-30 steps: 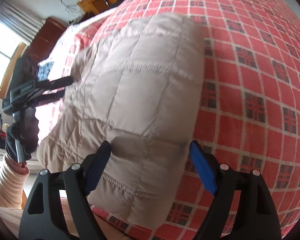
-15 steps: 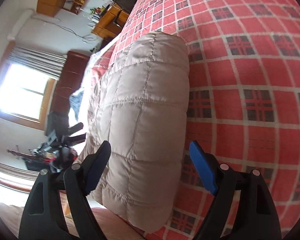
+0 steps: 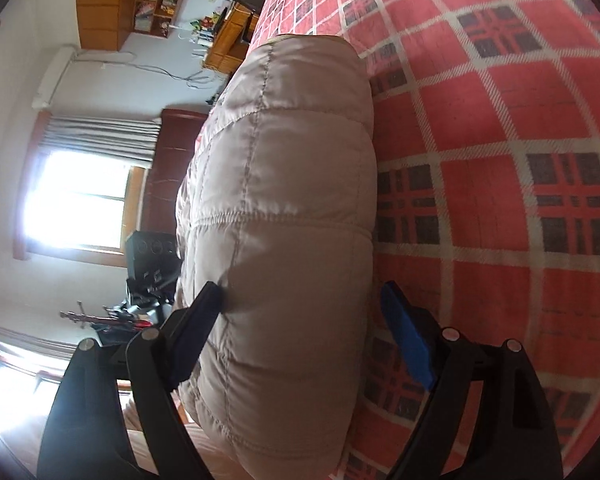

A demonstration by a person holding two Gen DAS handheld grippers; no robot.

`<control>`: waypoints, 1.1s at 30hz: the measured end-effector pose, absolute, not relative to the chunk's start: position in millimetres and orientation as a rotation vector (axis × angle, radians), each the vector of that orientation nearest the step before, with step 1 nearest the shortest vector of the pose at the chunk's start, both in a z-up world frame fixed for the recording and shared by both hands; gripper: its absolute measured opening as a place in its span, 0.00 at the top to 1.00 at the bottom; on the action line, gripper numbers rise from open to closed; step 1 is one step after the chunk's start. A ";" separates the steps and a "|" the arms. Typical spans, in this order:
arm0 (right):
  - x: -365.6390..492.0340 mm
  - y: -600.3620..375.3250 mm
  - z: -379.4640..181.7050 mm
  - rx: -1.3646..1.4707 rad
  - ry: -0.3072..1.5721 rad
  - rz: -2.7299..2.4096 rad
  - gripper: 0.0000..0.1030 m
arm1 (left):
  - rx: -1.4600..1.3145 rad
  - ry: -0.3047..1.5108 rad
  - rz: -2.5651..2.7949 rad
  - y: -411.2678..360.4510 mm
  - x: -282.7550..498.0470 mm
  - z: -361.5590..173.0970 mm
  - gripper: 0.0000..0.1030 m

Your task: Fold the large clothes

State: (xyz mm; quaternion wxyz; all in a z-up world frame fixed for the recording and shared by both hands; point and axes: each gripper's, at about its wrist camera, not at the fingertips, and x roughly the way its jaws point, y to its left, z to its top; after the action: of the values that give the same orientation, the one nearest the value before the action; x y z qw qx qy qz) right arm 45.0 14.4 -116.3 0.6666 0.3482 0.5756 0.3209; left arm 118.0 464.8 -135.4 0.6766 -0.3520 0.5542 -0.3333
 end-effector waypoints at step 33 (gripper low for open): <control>52.5 52.2 -122.8 0.748 1.314 0.816 0.16 | -0.764 1.299 -0.972 392.0 138.9 -138.0 0.05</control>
State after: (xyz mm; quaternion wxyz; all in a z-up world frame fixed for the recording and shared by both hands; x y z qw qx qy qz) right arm 52.5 52.2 -122.8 0.6533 0.3296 0.5790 0.3597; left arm 138.9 392.0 -138.0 0.6243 -0.3328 0.5658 -0.4235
